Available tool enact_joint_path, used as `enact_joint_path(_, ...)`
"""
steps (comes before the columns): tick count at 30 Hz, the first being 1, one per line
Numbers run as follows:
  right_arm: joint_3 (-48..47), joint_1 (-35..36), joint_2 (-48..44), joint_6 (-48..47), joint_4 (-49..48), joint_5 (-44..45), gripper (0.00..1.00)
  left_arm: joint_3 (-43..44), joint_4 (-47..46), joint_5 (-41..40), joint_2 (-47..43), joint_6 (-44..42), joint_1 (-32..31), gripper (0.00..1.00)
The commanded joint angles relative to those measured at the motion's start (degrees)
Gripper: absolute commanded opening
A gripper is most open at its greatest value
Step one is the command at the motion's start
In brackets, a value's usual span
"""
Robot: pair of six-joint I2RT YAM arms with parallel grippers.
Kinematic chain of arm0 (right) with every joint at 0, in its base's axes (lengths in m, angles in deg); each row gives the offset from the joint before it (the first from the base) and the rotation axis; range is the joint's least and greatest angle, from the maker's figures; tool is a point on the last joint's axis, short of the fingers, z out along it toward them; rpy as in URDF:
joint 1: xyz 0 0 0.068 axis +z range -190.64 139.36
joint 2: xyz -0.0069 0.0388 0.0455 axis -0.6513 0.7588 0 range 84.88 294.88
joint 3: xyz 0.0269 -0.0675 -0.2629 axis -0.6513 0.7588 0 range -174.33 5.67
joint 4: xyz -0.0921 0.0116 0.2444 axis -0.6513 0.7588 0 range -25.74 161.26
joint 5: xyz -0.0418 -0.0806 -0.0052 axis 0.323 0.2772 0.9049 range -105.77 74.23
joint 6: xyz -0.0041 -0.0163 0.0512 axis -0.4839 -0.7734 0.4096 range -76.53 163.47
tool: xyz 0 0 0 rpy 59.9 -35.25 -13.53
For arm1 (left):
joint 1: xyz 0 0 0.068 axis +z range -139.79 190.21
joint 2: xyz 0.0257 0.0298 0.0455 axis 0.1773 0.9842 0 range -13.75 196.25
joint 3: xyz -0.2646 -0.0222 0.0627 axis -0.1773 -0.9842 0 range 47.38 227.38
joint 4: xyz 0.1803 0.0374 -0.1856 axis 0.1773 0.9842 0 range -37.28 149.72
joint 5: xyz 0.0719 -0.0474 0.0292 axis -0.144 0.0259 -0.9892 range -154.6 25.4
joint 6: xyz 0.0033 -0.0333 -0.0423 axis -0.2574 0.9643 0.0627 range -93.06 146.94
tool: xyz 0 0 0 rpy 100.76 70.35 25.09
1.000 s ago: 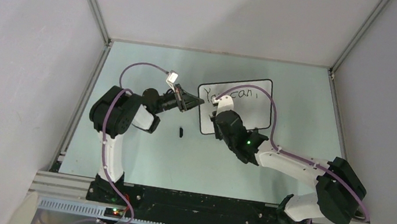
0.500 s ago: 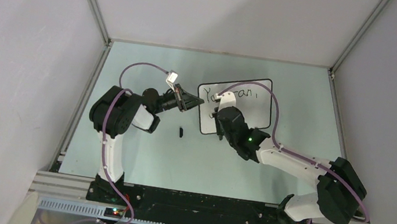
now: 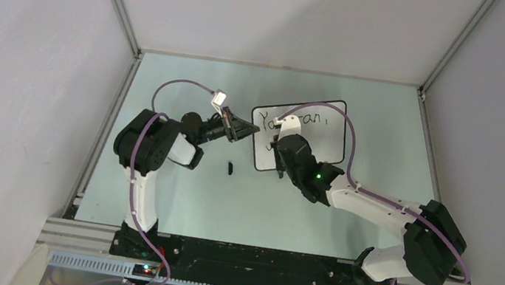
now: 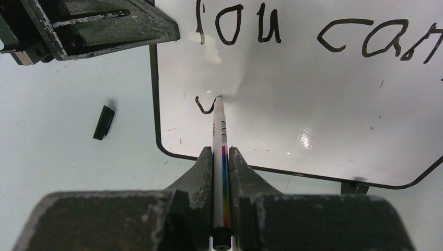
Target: Write a sentence on the whiteboard
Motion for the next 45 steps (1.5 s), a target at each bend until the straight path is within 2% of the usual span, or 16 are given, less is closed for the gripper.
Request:
enact_joint_path(1,-2.2,-0.4,0.7,0.6,1.2,1.5,0.00,1.4,-2.9,1.7,-0.4,-0.2,0.2,0.00)
enact_joint_path(28,-2.2,2.8,2.5,2.9,5.6,1.1,0.00,1.3,-2.9,1.9,-0.7,-0.1,0.2,0.00)
enact_joint_path(45,-4.4,4.0,3.8,1.5,3.1,-0.6,0.00,1.2,-2.9,1.8,-0.8,0.0,0.2,0.00)
